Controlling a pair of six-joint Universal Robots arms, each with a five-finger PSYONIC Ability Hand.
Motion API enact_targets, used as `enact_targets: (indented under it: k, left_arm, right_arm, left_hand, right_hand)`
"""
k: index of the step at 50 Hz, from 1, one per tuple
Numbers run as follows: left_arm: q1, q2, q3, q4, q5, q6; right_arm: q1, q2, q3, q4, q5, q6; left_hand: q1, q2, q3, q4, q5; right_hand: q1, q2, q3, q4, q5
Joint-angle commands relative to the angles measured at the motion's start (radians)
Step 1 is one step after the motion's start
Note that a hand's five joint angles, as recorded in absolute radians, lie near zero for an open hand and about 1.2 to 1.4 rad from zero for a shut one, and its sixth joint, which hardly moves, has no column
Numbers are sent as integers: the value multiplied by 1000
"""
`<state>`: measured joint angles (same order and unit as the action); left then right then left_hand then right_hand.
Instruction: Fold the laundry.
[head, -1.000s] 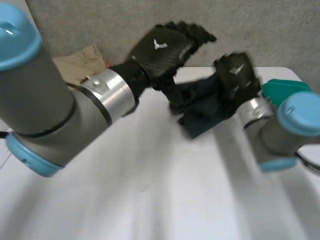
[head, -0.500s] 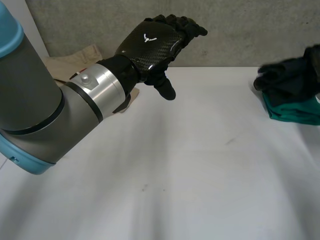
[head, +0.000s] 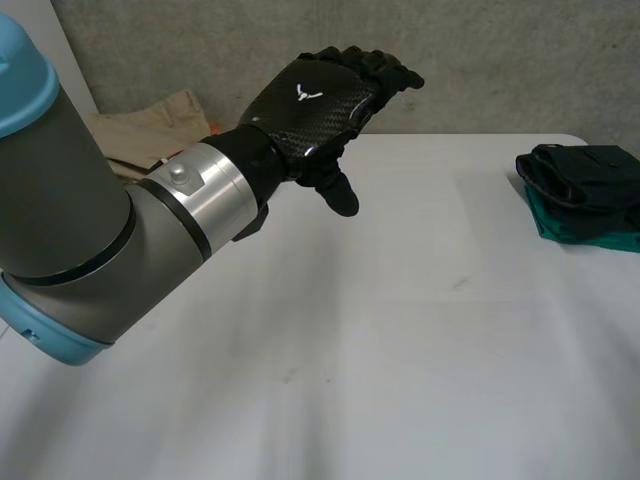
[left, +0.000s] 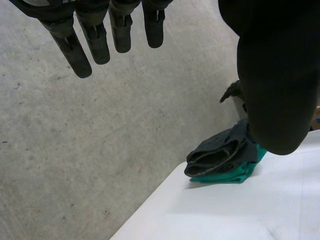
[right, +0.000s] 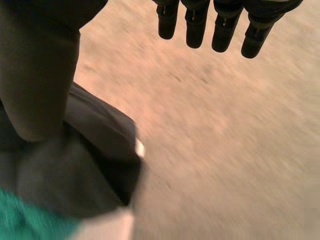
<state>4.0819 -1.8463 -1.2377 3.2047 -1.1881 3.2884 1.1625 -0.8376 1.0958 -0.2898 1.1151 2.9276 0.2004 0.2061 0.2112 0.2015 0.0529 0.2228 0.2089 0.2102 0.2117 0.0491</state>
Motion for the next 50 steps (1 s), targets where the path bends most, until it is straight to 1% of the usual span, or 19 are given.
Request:
enact_targets:
  k: [1, 2, 4, 8, 10, 13, 14, 16, 17, 18, 19, 21, 22, 27, 30, 37, 42, 47, 50]
  left_arm:
    - [-9, 21, 10, 3, 1, -6]
    - [-9, 25, 12, 3, -1, -6]
    - [-6, 35, 20, 6, -1, -6]
    - [11, 48, 70, 10, -7, -4]
    - [31, 52, 92, 20, -22, -4]
    - [132, 45, 145, 30, -77, 5]
    - [205, 30, 168, 30, -96, 8]
    - [286, -10, 194, 32, -102, 19]
    - [345, -61, 219, 32, -103, 43]
    - [360, -82, 230, 29, -103, 56]
    - [408, -138, 266, 20, -107, 113]
    - [443, -189, 291, 14, -110, 183]
    - [472, -252, 319, 11, -113, 267]
    - [563, -460, 389, 17, -111, 506]
    - [578, -563, 452, 17, -108, 573]
    - [614, -836, 687, 92, -70, 580]
    - [621, -942, 802, 118, -12, 560]
    - [640, -1039, 934, 127, 54, 458]
    - [640, -1050, 951, 153, 88, 398]
  right_arm:
    - [-61, -162, -42, 218, 248, -269]
    - [-51, -188, -42, 189, 293, -328]
    - [-14, -207, -42, 132, 315, -353]
    - [208, -274, 31, -112, 287, -349]
    - [291, -371, 122, -224, 256, -349]
    - [363, -449, 278, -349, 182, -350]
    - [382, -449, 307, -365, 161, -354]
    - [449, -456, 398, -397, 95, -357]
    - [504, -460, 451, -391, 56, -358]
    - [531, -462, 475, -384, 42, -357]
    - [557, -459, 492, -376, 31, -355]
    - [606, -456, 538, -329, 26, -351]
    - [617, -454, 549, -303, 29, -351]
    - [638, -445, 569, -128, 57, -347]
    - [640, -443, 570, -39, 58, -350]
    - [629, -439, 604, 0, 58, -344]
    - [625, -437, 664, -5, 55, -344]
    - [626, -439, 728, -9, 54, -346]
    - [625, -439, 751, -9, 54, -346]
  left_hand:
    - [-26, -32, -37, -27, -53]
    - [-25, -31, -36, -26, -52]
    - [-25, -31, -36, -26, -52]
    - [-16, -22, -27, -17, -43]
    - [-13, -19, -24, -14, -40]
    - [-10, -16, -21, -11, -37]
    - [-7, -13, -18, -9, -34]
    - [-2, -7, -12, -3, -29]
    - [19, 13, 8, 18, -8]
    - [36, 31, 26, 35, 9]
    - [89, 83, 78, 88, 62]
    - [122, 116, 111, 120, 95]
    - [145, 139, 134, 144, 118]
    - [131, 125, 120, 130, 104]
    - [95, 90, 85, 94, 68]
    - [92, 87, 82, 91, 65]
    - [92, 87, 82, 91, 65]
    - [127, 122, 117, 126, 100]
    - [294, 288, 283, 293, 267]
  right_hand:
    - [-48, -34, -36, -37, -49]
    - [-48, -34, -36, -37, -49]
    - [-48, -34, -36, -37, -49]
    - [-48, -34, -36, -37, -49]
    - [-48, -34, -36, -37, -49]
    - [-48, -34, -36, -37, -49]
    - [-48, -34, -36, -37, -49]
    - [-48, -34, -36, -37, -49]
    - [-48, -34, -36, -37, -49]
    - [-48, -34, -36, -37, -49]
    - [-48, -34, -36, -37, -49]
    - [-48, -34, -36, -37, -49]
    - [-48, -34, -36, -37, -49]
    - [-48, -34, -36, -37, -49]
    - [-48, -34, -36, -37, -49]
    - [-48, -34, -36, -37, -49]
    - [-48, -34, -36, -37, -49]
    - [-48, -34, -36, -37, -49]
    - [-48, -34, -36, -37, -49]
